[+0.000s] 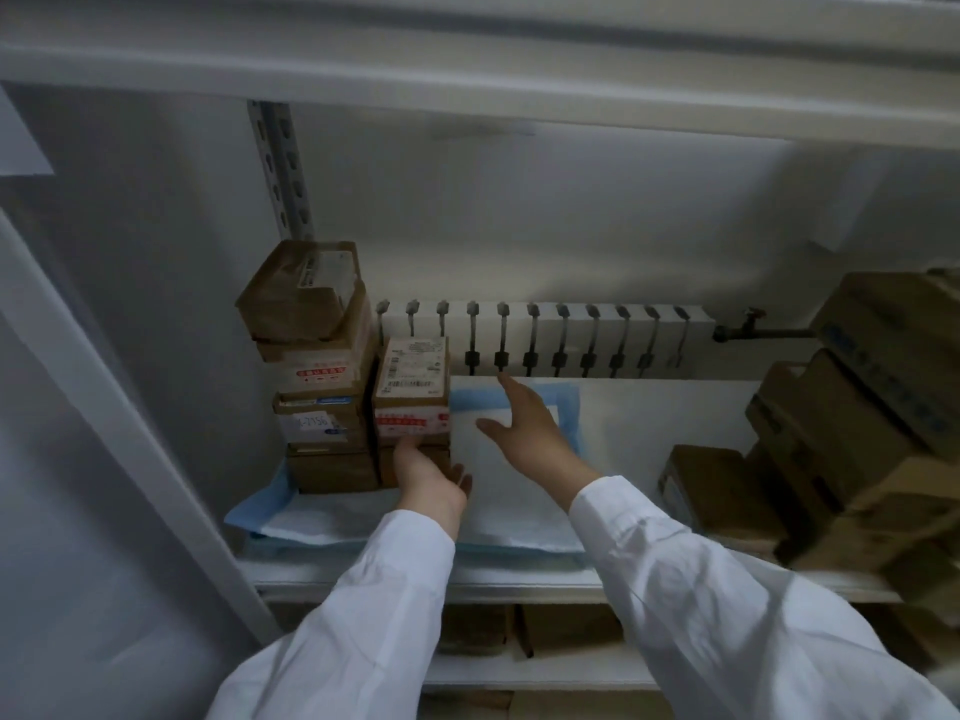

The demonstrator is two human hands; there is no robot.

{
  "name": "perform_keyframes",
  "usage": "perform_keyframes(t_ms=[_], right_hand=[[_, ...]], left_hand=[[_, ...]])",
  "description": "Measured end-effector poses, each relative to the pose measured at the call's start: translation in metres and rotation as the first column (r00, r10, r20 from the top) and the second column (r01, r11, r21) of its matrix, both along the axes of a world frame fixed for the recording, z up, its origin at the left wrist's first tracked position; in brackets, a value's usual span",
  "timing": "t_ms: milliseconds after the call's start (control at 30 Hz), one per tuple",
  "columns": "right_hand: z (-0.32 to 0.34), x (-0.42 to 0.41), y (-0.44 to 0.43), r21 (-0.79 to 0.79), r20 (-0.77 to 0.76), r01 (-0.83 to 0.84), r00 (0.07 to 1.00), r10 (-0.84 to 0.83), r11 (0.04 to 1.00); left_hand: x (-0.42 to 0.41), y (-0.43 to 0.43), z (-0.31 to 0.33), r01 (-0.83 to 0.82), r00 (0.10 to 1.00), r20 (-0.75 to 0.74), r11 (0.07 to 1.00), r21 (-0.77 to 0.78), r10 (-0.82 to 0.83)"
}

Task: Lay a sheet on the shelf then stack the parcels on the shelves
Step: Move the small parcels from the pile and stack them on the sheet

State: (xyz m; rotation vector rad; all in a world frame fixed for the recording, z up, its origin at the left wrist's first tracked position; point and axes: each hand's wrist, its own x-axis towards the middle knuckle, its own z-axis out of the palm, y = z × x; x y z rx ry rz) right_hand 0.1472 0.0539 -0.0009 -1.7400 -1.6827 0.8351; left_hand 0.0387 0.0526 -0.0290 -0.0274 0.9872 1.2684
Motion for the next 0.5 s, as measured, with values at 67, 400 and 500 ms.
perform_keyframes(t_ms=[67,400,500], right_hand=[[0.000,0.026,-0.010,0.010,0.012,0.050,0.999,-0.050,0.999],[-0.018,0.147,-0.061,-0.039,0.106,0.402,0.912,-0.396,0.915],[-0.026,0.177,-0.069,-0.099,0.190,0.493,0.862,-0.470,0.864]], left_hand=[[0.025,-0.006,0.002,0.054,0.998,-0.030,0.997,-0.057,-0.055],[0.133,-0.026,-0.004,0.354,0.935,-0.021,0.934,-0.056,-0.355],[0.163,-0.033,-0.007,0.427,0.902,-0.044,0.903,-0.047,-0.429]])
